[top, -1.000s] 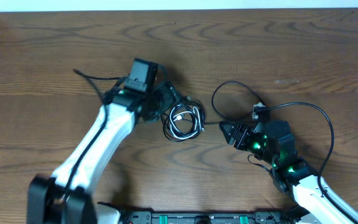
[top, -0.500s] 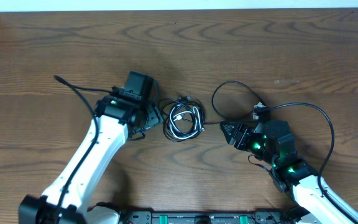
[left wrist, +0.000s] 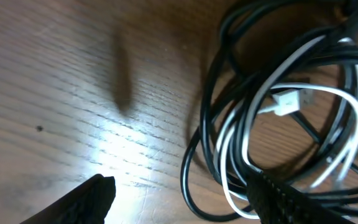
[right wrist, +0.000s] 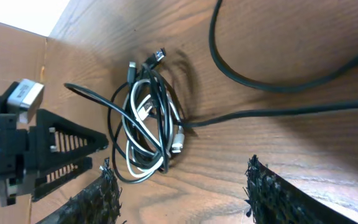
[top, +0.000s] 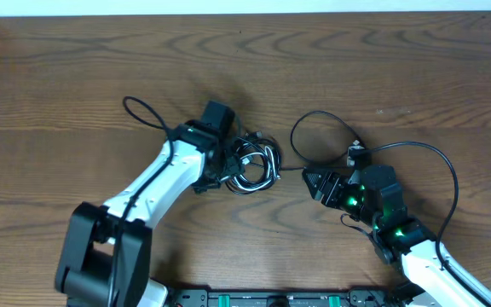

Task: Untangle cables

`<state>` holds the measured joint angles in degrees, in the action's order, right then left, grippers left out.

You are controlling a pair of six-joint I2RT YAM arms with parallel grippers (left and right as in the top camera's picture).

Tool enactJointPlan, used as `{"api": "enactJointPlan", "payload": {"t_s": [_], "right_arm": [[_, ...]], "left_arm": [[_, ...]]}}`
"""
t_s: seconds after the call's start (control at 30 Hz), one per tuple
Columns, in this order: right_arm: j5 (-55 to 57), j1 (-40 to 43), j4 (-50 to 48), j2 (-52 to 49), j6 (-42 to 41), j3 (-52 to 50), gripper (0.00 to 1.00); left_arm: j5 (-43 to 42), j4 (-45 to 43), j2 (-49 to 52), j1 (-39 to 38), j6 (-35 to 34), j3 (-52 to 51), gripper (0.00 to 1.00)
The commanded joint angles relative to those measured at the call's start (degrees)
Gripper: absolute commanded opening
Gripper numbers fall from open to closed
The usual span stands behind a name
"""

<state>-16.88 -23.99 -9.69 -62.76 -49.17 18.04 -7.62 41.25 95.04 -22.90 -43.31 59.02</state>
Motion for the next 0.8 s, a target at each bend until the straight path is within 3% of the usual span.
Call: {"api": "enactJointPlan", "payload": {"t_s": [0.0,0.13,0.33,0.5,0.77], "right_arm": [[0.5,-0.3,0.9,-0.2,0.6,-0.2,0.64],[0.4,-0.3,1.9,-0.2,0.6,-0.2,0.63],[-0.2,-0.3,2.3,-0.2,0.6,-0.2,0.63],[-0.2,-0.3,2.9,-0.2,0.6,-0.2,0.63],[-12.1,-0.4,2.8,-0.2,0.3,-0.2,0.57]], "left_arm": [[-0.3,-0.8,2.5,0.1,-1.9,-0.4,0.70],[-0.3,-2.4,5.4,0.1,-3.3,-0.4,0.56],[-0.7,-2.9,7.9,0.0,-4.4,-0.4,0.45],[-0.7,-3.7,7.9,0.0,-4.4,-0.5,0.08],[-6.4,-4.5,6.9,0.0,-4.4,-0.4,0.07]]}}
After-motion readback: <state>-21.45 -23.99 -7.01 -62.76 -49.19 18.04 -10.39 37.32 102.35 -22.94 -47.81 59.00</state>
